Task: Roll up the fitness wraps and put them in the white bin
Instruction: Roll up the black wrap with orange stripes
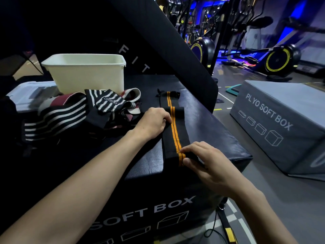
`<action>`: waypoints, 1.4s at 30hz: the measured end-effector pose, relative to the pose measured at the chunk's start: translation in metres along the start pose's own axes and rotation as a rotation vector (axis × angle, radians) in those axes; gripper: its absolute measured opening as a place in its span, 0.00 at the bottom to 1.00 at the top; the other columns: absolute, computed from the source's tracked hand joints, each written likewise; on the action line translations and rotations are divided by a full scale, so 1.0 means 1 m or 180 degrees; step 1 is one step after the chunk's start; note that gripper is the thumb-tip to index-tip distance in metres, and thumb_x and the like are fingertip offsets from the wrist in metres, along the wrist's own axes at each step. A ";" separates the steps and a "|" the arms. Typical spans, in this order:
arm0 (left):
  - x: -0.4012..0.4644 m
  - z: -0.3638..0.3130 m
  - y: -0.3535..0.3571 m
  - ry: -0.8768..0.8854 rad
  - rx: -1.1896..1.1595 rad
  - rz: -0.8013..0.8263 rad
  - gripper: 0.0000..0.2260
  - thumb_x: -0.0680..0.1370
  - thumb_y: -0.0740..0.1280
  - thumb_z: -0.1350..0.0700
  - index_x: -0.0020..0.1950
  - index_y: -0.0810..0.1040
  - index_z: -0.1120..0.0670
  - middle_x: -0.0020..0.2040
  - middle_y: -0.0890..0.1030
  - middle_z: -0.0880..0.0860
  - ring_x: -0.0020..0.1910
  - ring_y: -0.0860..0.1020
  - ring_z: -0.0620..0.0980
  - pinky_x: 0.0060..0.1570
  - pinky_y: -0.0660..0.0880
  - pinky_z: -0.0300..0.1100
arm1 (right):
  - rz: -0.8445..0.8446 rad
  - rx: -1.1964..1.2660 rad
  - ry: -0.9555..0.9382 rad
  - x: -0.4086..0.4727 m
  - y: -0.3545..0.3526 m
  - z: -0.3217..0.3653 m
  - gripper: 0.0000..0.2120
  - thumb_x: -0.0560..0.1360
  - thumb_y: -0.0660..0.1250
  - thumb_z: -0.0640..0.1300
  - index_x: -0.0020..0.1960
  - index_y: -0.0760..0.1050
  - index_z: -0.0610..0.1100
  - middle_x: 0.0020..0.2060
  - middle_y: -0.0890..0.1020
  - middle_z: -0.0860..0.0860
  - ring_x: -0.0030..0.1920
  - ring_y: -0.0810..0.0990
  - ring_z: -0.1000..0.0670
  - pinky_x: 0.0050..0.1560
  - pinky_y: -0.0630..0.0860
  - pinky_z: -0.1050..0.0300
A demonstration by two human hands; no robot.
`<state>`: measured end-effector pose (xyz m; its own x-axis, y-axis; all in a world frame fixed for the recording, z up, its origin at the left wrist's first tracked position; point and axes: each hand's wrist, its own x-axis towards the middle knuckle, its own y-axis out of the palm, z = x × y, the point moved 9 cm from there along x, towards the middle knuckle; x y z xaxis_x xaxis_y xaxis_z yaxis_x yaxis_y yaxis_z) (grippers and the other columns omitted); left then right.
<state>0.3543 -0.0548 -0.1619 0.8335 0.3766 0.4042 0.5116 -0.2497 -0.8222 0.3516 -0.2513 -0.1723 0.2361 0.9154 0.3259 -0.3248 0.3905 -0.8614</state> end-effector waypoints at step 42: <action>-0.020 0.003 0.022 -0.0001 0.0093 0.0554 0.37 0.71 0.62 0.24 0.75 0.73 0.42 0.67 0.72 0.47 0.68 0.67 0.50 0.69 0.70 0.53 | -0.0335 -0.0414 0.0078 0.022 0.011 -0.007 0.22 0.75 0.63 0.62 0.62 0.79 0.51 0.58 0.79 0.57 0.59 0.75 0.51 0.57 0.71 0.50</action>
<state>0.3484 -0.0649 -0.1888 0.9089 0.3303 0.2545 0.3532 -0.2851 -0.8911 0.3600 -0.2277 -0.1779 0.2855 0.8669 0.4087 -0.1762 0.4667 -0.8667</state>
